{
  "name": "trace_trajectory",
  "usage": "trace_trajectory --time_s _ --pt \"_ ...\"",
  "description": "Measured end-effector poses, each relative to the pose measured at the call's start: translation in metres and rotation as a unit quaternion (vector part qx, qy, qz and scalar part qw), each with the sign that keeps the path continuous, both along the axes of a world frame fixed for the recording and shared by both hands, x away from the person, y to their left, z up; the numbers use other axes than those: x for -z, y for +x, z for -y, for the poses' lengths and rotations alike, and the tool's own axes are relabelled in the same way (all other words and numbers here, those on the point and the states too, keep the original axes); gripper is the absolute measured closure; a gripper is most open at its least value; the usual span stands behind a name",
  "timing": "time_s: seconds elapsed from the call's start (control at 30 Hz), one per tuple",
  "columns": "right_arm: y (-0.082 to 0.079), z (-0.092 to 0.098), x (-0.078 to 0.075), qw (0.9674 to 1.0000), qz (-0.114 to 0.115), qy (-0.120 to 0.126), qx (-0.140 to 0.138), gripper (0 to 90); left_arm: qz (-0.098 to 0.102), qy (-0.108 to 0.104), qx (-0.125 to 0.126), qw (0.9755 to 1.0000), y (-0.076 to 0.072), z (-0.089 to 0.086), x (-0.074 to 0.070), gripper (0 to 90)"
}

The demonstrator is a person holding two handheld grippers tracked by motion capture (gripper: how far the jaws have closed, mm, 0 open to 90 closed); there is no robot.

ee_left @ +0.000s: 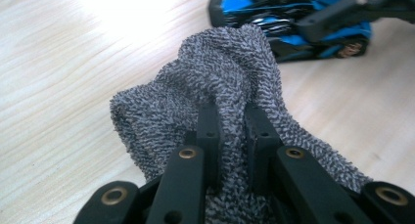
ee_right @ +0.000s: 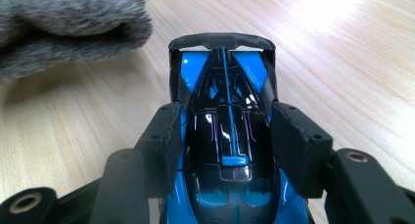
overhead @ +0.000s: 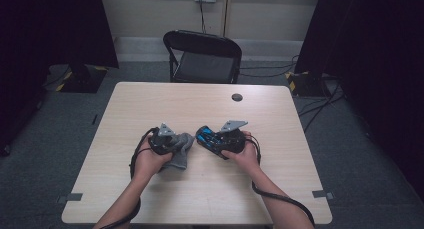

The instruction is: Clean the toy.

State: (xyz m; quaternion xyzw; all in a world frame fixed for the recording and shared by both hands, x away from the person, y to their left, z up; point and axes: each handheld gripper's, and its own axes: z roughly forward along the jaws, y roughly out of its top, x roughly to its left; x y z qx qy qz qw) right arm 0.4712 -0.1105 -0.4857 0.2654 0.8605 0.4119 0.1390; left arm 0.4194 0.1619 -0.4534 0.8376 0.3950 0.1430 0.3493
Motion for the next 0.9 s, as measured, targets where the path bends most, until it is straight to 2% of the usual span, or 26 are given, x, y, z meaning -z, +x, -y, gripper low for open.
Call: trace_trajectory --time_s 0.03,0.3,0.37,0.57,0.9 --pt "0.000 0.000 0.000 1.0000 0.000 0.000 0.000 46.8 -0.004 0.003 -0.008 1.0000 0.004 0.000 0.004 79.7" --pt "0.000 0.000 0.000 1.0000 0.001 0.000 -0.001 46.8 -0.006 0.020 -0.011 0.9997 0.010 0.013 0.011 79.6" --pt "0.000 0.000 0.000 1.0000 0.001 -0.001 -0.002 46.8 -0.009 0.018 -0.005 0.9998 0.010 0.018 0.012 79.6" --pt "0.000 0.000 0.000 1.0000 0.001 -0.001 -0.001 46.8 -0.014 0.043 0.015 0.9989 0.009 0.033 0.015 79.6" --pt "-0.001 0.001 0.000 1.0000 0.001 0.000 -0.001 46.7 -0.023 0.042 0.035 0.9982 0.005 0.046 0.017 79.6"
